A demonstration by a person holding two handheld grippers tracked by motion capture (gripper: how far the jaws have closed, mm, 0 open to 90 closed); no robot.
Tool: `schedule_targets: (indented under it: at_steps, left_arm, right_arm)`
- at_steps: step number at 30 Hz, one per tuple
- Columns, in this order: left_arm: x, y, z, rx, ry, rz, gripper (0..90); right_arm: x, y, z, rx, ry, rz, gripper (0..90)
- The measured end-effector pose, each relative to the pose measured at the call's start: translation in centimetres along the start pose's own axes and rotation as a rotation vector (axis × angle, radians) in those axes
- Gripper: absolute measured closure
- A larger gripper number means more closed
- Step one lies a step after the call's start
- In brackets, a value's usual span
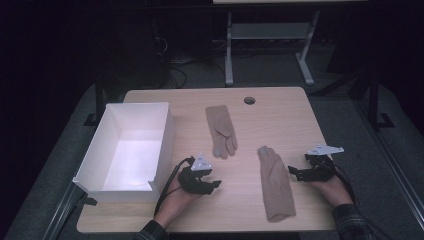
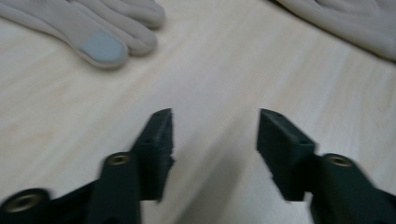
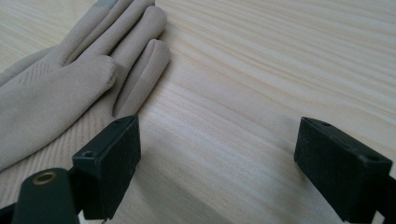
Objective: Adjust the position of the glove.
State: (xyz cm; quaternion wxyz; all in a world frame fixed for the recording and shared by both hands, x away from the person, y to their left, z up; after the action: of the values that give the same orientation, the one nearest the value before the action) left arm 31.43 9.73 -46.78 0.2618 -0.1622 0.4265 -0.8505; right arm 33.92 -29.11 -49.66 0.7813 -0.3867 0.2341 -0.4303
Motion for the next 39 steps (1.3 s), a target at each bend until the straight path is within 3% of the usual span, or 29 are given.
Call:
schedule_targets:
  at_steps: [3,9,16,23,28,32,39]
  left_arm:
    - [-0.6,0.2,1.3,0.007,-0.017,0.007,65.0]
    - [-1.6,1.4,3.6,-0.016,0.013,0.012,89.6]
    - [-2.7,2.8,6.7,0.004,0.034,0.028,89.7]
    - [-4.2,5.1,8.6,0.0,0.026,0.026,89.7]
    - [-4.7,6.3,9.3,-0.001,0.02,0.022,89.7]
    - [-4.7,7.6,9.1,-0.038,0.005,0.015,89.8]
    - [-4.5,7.5,8.9,-0.042,0.006,0.003,89.8]
  right_arm:
    - [0.0,0.0,0.0,0.0,-0.001,0.0,14.2]
    - [0.0,0.0,0.0,0.0,-0.002,0.001,14.2]
    - [0.0,0.0,0.0,0.0,-0.002,0.001,14.2]
    - [0.0,0.0,0.0,-0.001,0.0,0.002,14.2]
    - [0.0,0.0,0.0,0.001,-0.003,0.001,14.2]
    - [0.0,0.0,0.0,0.001,-0.003,0.001,14.3]
    - [0.0,0.0,0.0,0.001,-0.003,0.001,14.3]
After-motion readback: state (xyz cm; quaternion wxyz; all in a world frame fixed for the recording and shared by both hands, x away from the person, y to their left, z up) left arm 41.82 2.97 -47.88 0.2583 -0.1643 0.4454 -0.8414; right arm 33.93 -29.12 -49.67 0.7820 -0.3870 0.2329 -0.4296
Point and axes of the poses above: each handheld gripper's, and its own axes: y roughly forward along the jaws, z roughly out of its top, x roughly to its right, the point moved 2 cm from there along y, roughly forward along the jaws, and after that the axes turned 10 degrees about -x, right-handed, at the moved point
